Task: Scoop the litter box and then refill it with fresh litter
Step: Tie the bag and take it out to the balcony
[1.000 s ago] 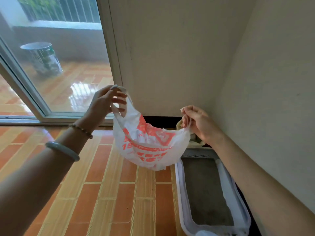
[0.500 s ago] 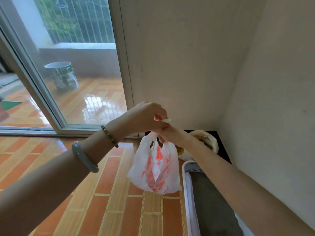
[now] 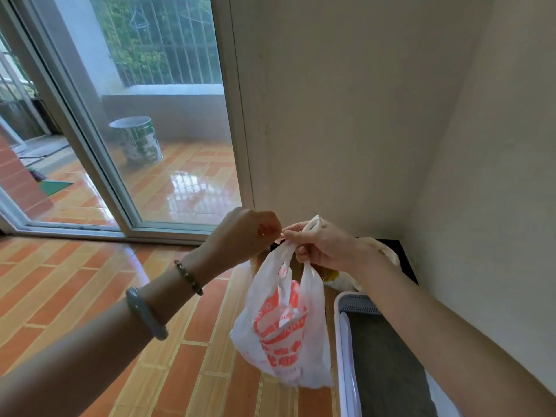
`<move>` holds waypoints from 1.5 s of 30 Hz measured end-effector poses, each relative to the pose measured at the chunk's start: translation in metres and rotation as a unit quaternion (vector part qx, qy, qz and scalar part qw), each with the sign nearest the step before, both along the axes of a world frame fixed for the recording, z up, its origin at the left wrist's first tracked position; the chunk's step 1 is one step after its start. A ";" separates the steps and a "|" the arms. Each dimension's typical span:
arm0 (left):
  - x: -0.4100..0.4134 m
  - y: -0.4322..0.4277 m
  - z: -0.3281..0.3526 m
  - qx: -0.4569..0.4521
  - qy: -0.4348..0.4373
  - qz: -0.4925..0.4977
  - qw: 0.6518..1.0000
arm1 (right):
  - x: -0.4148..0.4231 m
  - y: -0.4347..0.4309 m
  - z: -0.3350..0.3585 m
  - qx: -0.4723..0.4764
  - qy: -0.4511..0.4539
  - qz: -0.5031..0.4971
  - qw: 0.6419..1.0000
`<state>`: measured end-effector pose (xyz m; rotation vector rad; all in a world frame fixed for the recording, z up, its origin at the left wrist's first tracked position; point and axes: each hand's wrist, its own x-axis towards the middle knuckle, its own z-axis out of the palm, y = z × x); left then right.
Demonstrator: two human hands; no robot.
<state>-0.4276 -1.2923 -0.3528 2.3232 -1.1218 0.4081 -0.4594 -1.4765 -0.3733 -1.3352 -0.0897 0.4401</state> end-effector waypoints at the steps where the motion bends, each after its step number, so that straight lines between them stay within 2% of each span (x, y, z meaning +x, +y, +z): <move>1: -0.002 0.000 -0.002 -0.013 0.010 -0.008 1.000 | -0.001 0.000 -0.001 0.012 -0.001 -0.015 1.000; 5: -0.002 -0.002 -0.012 -0.068 0.175 -0.012 0.982 | -0.003 0.000 0.000 0.021 -0.013 -0.027 0.999; 8: -0.003 -0.005 -0.028 -0.064 0.338 -0.035 0.938 | -0.002 0.002 0.005 0.002 -0.041 -0.009 0.999; 10: -0.006 -0.006 -0.038 -0.106 0.432 -0.078 0.892 | -0.002 0.002 0.010 -0.053 -0.060 -0.007 0.997; 12: -0.004 -0.006 -0.040 -0.146 0.450 -0.091 0.876 | -0.006 0.000 0.016 -0.168 -0.085 -0.017 0.982; 14: 0.001 -0.003 -0.032 -0.151 0.444 -0.069 0.880 | -0.010 -0.002 0.023 -0.327 -0.130 -0.023 0.936; 17: 0.006 -0.004 -0.020 -0.127 0.430 -0.071 0.891 | -0.017 0.002 0.029 -0.454 -0.172 -0.021 0.874; 18: 0.005 -0.006 -0.016 -0.117 0.425 -0.079 0.894 | -0.019 0.005 0.030 -0.507 -0.206 -0.031 0.836; 20: 0.003 -0.011 -0.012 -0.122 0.430 -0.080 0.891 | -0.020 0.009 0.029 -0.600 -0.296 -0.084 0.739; 21: 0.003 -0.014 -0.010 -0.137 0.449 -0.071 0.880 | -0.020 0.009 0.027 -0.611 -0.332 -0.121 0.708; 24: 0.004 -0.017 -0.002 -0.195 0.548 -0.055 0.811 | -0.019 0.007 0.020 -0.583 -0.422 -0.242 0.651; 25: 0.005 -0.018 -0.001 -0.191 0.545 -0.051 0.814 | -0.020 0.008 0.017 -0.568 -0.444 -0.266 0.640; 27: 0.006 -0.017 -0.001 -0.160 0.489 -0.044 0.857 | -0.020 0.009 0.010 -0.542 -0.470 -0.298 0.630; 30: 0.005 -0.017 0.001 -0.132 0.354 -0.040 0.925 | -0.018 0.004 0.006 -0.491 -0.453 -0.311 0.676; 32: 0.005 -0.018 0.000 -0.132 0.291 -0.034 0.947 | -0.019 -0.002 0.008 -0.460 -0.442 -0.292 0.712; 34: 0.007 -0.017 -0.001 -0.129 0.247 -0.010 0.960 | -0.023 -0.005 0.010 -0.469 -0.459 -0.244 0.714; 39: 0.019 -0.002 -0.004 -0.074 0.112 0.060 0.989 | -0.028 -0.014 0.010 -0.536 -0.478 -0.201 0.666; 45: 0.043 0.052 -0.016 -0.085 0.129 0.185 0.971 | -0.037 -0.052 -0.006 -0.586 -0.361 -0.255 0.679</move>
